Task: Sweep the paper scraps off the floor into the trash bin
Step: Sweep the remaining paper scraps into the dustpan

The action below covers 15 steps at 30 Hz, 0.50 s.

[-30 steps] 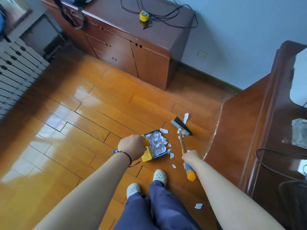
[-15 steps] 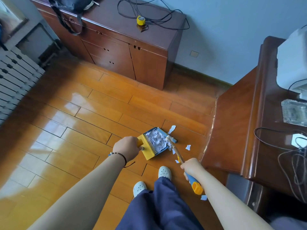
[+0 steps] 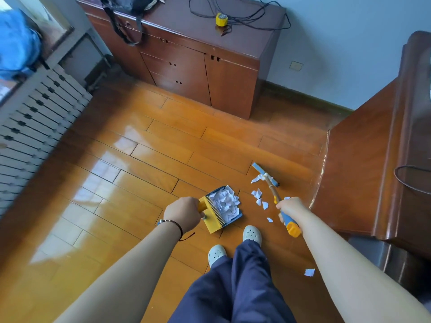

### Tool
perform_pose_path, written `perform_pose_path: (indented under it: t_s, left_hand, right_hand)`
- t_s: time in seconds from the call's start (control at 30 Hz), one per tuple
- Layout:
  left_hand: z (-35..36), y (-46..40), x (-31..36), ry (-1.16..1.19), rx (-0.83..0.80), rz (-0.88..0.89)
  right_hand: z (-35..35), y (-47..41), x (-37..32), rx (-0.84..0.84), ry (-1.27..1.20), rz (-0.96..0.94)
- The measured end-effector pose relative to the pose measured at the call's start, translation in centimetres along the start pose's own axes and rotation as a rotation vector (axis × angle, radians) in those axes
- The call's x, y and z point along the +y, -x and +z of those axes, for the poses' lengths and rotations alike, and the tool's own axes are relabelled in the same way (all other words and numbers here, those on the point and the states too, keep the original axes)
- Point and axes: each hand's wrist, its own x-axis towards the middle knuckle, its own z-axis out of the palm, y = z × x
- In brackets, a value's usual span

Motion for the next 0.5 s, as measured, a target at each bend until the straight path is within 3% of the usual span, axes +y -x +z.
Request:
perform_pose_path:
  t_s: [0.3, 0.5]
  left_hand:
    - [0.9, 0.9, -0.2, 0.0, 0.016, 0.031]
    - [1.3, 1.6, -0.2, 0.015, 0.035, 0.06]
  right_hand:
    - [7.4, 0.9, 3.9, -0.051, 0.034, -0.006]
    - [8.6, 3.5, 7.9, -0.035, 0.003, 0.044]
